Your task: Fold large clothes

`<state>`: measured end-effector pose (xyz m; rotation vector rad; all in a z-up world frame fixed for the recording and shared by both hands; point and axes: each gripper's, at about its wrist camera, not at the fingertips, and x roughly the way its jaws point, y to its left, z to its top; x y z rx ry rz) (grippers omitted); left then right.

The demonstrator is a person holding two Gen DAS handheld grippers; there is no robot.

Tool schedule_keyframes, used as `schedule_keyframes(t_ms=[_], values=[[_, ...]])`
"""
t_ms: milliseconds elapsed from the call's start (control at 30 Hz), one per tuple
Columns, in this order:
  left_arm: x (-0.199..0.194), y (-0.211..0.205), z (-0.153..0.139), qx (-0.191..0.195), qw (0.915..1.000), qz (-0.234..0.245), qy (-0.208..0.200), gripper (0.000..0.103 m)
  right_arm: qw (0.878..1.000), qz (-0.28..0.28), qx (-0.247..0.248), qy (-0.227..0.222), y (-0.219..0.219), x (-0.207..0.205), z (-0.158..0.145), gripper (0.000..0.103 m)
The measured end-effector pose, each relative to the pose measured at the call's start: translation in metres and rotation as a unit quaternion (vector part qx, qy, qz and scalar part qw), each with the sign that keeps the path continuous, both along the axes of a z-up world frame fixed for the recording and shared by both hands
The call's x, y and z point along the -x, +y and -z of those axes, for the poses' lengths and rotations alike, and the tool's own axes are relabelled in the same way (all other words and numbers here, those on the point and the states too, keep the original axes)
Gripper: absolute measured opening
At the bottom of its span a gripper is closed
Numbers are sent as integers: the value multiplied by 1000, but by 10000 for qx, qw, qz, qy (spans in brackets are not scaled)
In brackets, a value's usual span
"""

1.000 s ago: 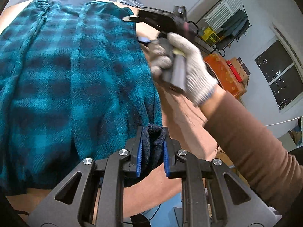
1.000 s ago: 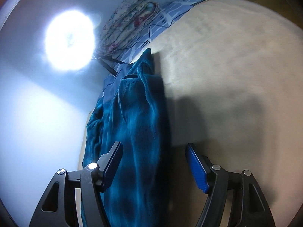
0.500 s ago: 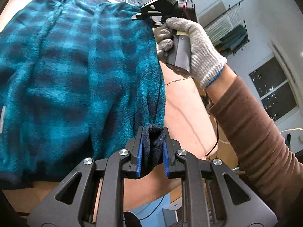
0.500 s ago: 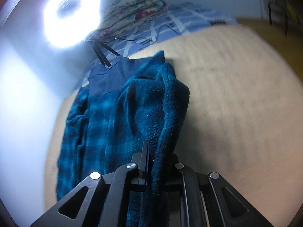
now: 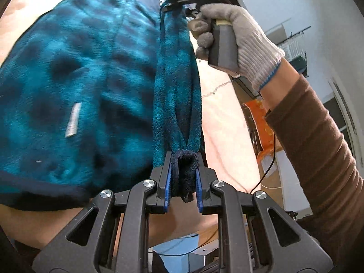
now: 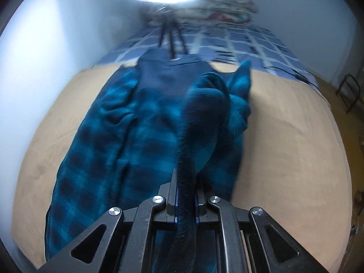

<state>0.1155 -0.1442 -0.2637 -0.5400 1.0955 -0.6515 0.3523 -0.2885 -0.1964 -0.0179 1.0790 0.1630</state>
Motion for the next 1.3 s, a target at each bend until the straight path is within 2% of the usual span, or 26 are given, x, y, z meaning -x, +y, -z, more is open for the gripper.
schedule_keyframes(t_ms=[100,233,300,333,400,567,667,833,933,1033,1133,1200,1300], values=[[6,15,5,-43,9998,-152,100,14,9992,-302,206,134,35,-8,19,7],[2,26,18,-106,9990,-297,311,14,9979,-414,267,425,56,-14,51,8],[2,27,18,-131,9988,-339,334,14,9981,-453,169,372,56,-13,56,15],[2,26,18,-148,9988,-335,320,14,9982,-479,64,363,54,-13,55,17],[3,23,16,-220,9989,-315,258,13,9957,-576,-544,472,41,-12,46,36],[10,17,5,-313,9990,-313,97,13,9819,-528,-1816,52,-17,23,-1,37],[10,19,-1,-318,9990,-315,87,13,9783,-442,-2024,-46,-45,61,-10,35],[13,18,-11,-474,9987,-159,-88,14,9750,-651,-2116,210,-54,117,13,33],[21,20,-19,-584,9980,-67,-221,14,9714,-910,-2146,444,-38,136,32,33],[30,33,-28,-512,9982,-20,-325,14,9743,-1259,-1824,408,-11,149,45,33],[39,48,-39,-666,9964,-87,-512,15,9796,-1364,-1446,288,9,155,53,34],[39,60,-45,-843,9945,-170,-598,33,9807,-1598,-1100,262,15,156,45,34],[33,80,-51,-1084,9908,-373,-717,47,9782,-1536,-1358,338,-3,160,26,33]])
